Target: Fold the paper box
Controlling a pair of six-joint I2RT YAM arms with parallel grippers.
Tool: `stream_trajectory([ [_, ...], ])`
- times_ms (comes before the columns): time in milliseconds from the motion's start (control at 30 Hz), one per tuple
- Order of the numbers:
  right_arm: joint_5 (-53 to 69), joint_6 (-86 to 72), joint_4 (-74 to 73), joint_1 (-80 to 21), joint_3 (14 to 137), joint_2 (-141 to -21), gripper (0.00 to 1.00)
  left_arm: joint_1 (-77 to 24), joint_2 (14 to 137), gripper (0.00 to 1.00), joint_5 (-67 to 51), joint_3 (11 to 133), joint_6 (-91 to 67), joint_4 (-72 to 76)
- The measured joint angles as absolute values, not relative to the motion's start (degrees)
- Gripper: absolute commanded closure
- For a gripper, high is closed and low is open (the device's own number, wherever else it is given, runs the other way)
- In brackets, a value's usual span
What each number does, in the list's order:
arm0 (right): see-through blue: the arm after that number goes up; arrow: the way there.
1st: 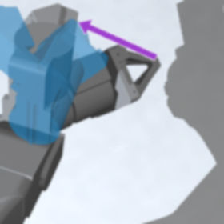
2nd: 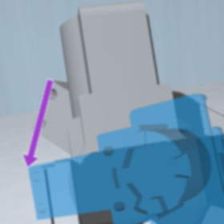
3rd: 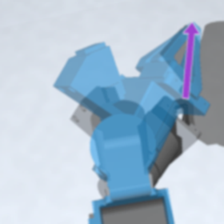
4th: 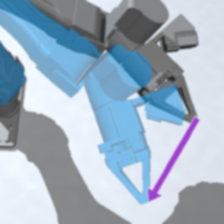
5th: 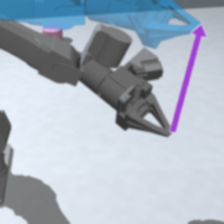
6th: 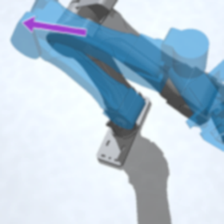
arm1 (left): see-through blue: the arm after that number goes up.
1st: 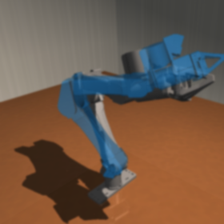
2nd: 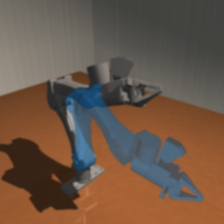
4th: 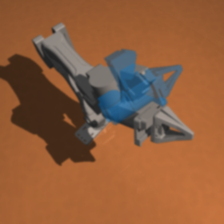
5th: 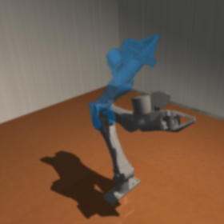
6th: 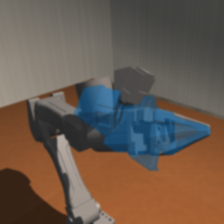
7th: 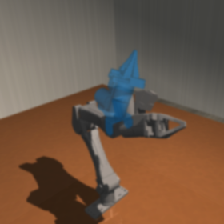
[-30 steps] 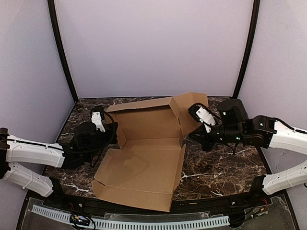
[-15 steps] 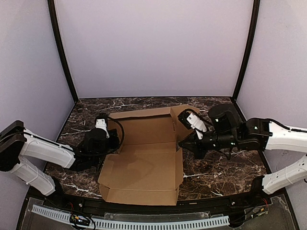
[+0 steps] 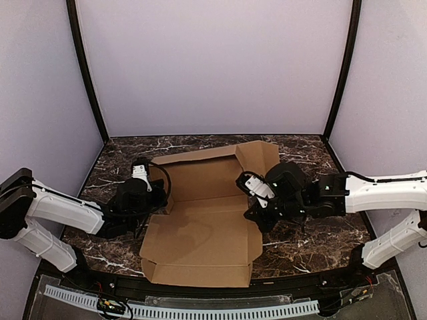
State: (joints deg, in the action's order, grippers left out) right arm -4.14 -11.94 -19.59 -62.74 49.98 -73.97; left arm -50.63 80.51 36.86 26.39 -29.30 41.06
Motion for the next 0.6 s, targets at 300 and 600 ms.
stream_trajectory([
  [300,-6.0,-15.9,-18.6,-62.8,43.2,-72.4,1.00,-50.4,77.2,0.99,34.6,24.5,-31.2,40.8],
  [600,-6.2,-20.9,-13.0,-62.9,37.6,-67.8,1.00,-49.3,74.8,0.99,32.0,23.2,-34.2,39.7],
])
